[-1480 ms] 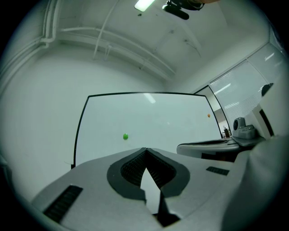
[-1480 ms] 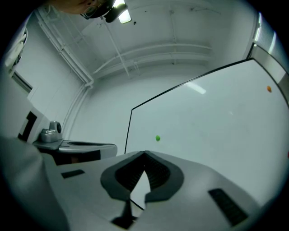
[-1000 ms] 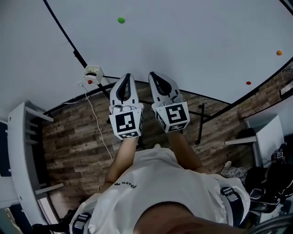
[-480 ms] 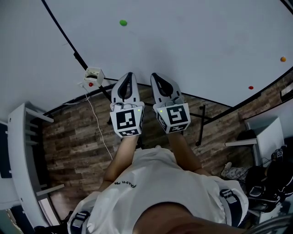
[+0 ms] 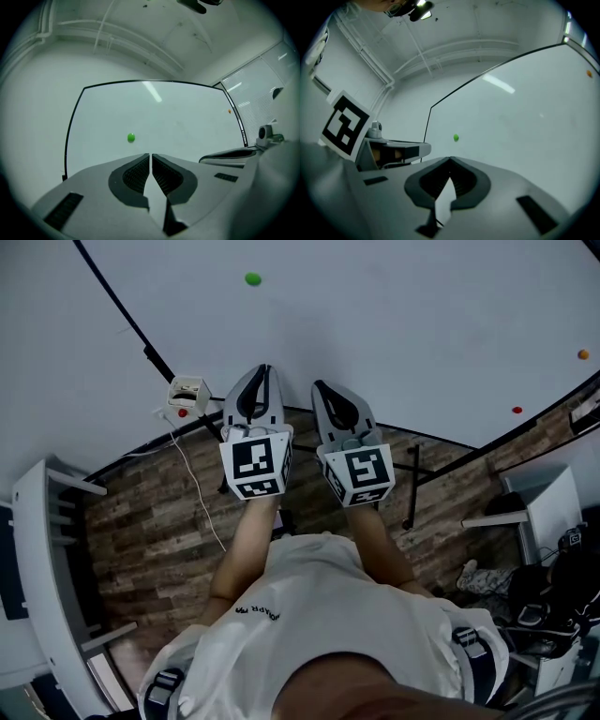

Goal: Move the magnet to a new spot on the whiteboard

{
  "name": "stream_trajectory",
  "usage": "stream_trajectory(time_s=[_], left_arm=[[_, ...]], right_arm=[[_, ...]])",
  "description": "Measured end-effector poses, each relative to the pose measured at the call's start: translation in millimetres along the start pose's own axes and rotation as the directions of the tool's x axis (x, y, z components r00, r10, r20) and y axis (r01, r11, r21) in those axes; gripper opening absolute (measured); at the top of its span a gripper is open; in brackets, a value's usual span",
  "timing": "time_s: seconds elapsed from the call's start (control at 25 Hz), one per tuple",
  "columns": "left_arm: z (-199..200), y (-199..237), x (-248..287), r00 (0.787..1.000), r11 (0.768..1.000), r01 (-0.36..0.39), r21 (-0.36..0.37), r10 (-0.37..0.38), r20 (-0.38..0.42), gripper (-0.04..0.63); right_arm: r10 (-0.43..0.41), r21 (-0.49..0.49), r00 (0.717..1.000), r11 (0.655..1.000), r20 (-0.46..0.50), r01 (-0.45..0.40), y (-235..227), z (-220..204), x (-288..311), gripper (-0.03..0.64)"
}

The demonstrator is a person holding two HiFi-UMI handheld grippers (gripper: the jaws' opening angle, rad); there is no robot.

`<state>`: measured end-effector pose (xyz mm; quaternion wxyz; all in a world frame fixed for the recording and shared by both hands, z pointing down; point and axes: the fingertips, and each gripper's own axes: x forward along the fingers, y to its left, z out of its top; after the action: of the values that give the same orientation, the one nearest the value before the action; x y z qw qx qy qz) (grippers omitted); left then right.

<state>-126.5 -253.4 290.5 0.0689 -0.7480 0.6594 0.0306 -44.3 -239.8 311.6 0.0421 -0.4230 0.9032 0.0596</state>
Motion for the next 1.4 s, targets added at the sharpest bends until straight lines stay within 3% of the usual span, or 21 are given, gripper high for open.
stream_trajectory(time_s=[0.36,0.8,1.4], left_arm=[[9,18,29,1.000,1.000,0.006,0.026,-0.006,0.011,0.009],[17,32,56,1.000,0.999,0.014,0.050,-0.015,0.010,0.081],[27,53,95,1.000,0.998,0.024,0.061,-0.025,0.006,0.123]], right_arm=[[-0.015,-0.005,1.000,1.000,-0.005,0.015,-1,-5,12,0.003],[-0.032,-0.006,0.999,0.999,-0.010,0.032,-7,-9,16,0.003],[-0.031,-0.010,1.000,0.999,-0.003,0.031,-13,-7,24,0.003]])
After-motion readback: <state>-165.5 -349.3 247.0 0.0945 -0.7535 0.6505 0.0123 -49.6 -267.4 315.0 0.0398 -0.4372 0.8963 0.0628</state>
